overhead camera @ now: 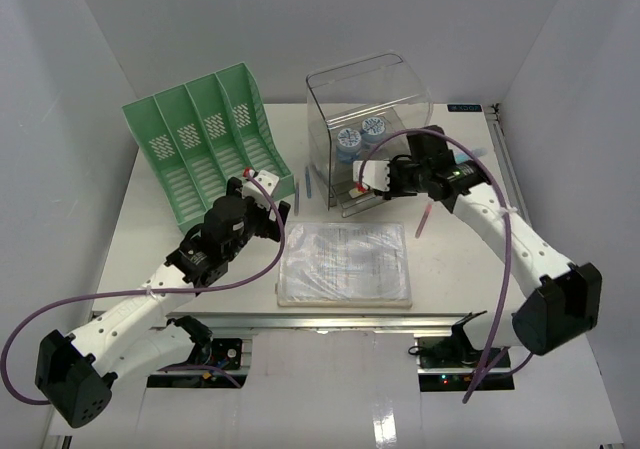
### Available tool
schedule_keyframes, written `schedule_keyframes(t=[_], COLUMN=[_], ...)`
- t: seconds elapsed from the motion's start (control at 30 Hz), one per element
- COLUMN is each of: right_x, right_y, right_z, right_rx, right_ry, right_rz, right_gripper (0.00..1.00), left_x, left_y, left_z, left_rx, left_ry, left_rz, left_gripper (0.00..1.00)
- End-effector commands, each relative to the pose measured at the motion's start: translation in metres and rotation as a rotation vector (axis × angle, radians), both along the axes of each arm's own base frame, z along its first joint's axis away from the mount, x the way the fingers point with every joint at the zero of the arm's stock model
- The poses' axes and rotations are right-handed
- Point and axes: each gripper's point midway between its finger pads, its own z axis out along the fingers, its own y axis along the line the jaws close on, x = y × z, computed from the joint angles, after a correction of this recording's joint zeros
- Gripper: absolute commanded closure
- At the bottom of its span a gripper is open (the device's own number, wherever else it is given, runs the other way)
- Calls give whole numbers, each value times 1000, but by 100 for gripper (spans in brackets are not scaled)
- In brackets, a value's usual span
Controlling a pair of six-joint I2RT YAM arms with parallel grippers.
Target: Organize the desk
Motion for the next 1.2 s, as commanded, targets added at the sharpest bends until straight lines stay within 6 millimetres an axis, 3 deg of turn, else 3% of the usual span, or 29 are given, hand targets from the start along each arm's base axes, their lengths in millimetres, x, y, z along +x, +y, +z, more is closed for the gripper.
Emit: schedule_keyframes(t=[0.0,0.17,0.3,0.43,0.53,0.63,0.77,0.83,0.87,0.93,1.03,1.17], right_x=[50,67,76,74,63,55,43,50,51,56,70,100], right_y=[12,25,28,26,20,8,-23,-72,-87,-115,-153,-181], right_z=[5,-10,-23,-31,-31,-12,54,73,77,70,35,1], right_rx=[-209,-300,-341,-344,-334,-263,78,261,336,453,540,699], right_ry=[-223,-285,-299,-278,-271,-280,-261,-201,-168,-70,90,286], right_rz=[22,53,49,36,33,-40,-182,-365,-415,-540,-749,-1005], right_gripper=[87,77,48,31,26,26,19,11,8,5,4,6], left_x=[5,6,7,6,6,6,4,3,3,2,2,2], left_y=[13,15,16,16,15,15,15,14,13,12,12,13], left_z=[0,-2,-3,0,0,2,6,8,9,10,12,12], left_rx=[28,34,35,32,27,24,13,4,2,-2,-6,-6], left_ry=[-26,-26,-23,-29,-28,-30,-38,-40,-41,-41,-45,-47], left_rz=[58,67,69,68,60,60,56,51,47,43,40,42], left_gripper=[2,2,2,2,2,2,2,2,2,2,2,2])
